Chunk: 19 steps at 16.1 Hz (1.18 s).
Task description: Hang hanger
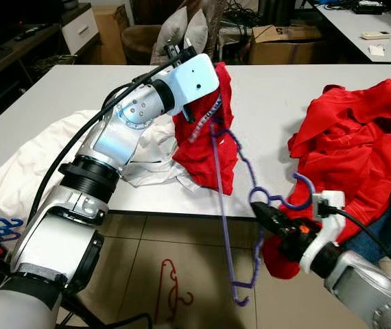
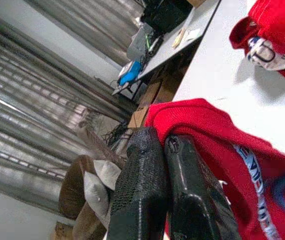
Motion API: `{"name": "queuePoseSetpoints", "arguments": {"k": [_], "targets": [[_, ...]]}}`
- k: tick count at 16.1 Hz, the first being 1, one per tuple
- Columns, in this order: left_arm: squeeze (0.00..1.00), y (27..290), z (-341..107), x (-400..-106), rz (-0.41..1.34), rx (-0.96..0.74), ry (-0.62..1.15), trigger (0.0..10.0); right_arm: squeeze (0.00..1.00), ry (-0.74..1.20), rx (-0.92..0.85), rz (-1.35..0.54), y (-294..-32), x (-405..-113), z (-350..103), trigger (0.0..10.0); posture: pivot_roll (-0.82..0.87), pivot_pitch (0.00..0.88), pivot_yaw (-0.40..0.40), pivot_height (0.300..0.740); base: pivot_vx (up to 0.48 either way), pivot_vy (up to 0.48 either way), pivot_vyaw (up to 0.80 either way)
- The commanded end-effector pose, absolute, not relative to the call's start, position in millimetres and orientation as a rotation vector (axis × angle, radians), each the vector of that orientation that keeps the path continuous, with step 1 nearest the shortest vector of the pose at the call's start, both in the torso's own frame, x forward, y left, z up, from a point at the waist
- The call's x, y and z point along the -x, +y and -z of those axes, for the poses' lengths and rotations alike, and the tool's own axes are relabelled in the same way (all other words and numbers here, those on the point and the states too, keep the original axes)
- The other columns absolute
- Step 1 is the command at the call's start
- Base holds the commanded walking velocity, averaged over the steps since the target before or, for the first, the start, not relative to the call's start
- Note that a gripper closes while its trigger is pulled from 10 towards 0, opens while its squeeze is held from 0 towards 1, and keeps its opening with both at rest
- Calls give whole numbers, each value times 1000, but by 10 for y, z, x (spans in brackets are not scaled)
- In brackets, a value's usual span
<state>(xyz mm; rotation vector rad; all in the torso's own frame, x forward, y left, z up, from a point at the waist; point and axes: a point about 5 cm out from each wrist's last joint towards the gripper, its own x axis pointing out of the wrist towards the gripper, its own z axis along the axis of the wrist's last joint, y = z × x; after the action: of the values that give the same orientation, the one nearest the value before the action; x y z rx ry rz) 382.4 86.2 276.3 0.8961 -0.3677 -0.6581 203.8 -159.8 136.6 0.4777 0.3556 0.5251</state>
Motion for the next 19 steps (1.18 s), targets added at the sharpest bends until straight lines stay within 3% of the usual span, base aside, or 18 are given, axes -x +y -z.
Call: {"name": "queuePoseSetpoints", "arguments": {"k": [1,7,11,17,19], "targets": [[0,892,-2850,-3848,633,-921,-379,0,0,343,-467,-522,-1617,-2016,-1423,10000,-90,0,87,740,0,0,0],[0,803,-2870,-3825,661,-905,-414,0,0,373,-445,-582,-1546,-2043,-1415,10000,-93,0,84,740,0,0,0],[0,771,-2753,-3765,704,-929,-397,0,0,260,-425,-523,-1562,-2237,-1576,10000,-81,0,70,740,0,0,0],[0,1000,-2671,-3822,597,-1002,-333,0,0,326,-125,-523,-1462,-2157,-1621,10000,-75,0,32,740,0,0,0],[0,1053,-2613,-3831,569,-1006,-303,0,0,361,33,-443,-1531,-2158,-1598,10000,-85,0,16,740,0,0,0]]}}
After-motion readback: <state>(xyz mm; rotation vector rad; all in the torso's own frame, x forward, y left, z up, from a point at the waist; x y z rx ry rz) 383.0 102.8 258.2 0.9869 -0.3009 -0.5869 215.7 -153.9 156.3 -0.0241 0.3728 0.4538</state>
